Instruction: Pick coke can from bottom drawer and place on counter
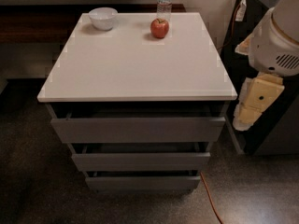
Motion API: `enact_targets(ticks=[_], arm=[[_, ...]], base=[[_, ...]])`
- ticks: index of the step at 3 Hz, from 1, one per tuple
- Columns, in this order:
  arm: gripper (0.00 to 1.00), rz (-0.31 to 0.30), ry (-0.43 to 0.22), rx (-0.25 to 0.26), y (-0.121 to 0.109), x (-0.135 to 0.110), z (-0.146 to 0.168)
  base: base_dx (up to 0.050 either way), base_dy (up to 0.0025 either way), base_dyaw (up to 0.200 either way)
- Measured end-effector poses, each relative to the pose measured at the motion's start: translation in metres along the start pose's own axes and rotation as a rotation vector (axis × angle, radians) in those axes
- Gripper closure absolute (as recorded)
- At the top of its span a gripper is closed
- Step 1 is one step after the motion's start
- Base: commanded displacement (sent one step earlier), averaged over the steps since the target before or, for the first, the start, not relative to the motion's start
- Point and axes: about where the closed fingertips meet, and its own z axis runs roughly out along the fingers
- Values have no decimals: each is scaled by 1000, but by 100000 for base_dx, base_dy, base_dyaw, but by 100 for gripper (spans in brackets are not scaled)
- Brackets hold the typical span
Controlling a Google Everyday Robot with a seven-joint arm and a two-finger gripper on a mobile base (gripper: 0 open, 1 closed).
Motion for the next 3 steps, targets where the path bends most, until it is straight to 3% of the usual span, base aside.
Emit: enact_targets(ticks=[1,3], arm=[[0,-57,-38,-9,26,-21,35],[0,-181,-141,-52,49,-39,104]], base=[[0,0,0],[0,0,0]])
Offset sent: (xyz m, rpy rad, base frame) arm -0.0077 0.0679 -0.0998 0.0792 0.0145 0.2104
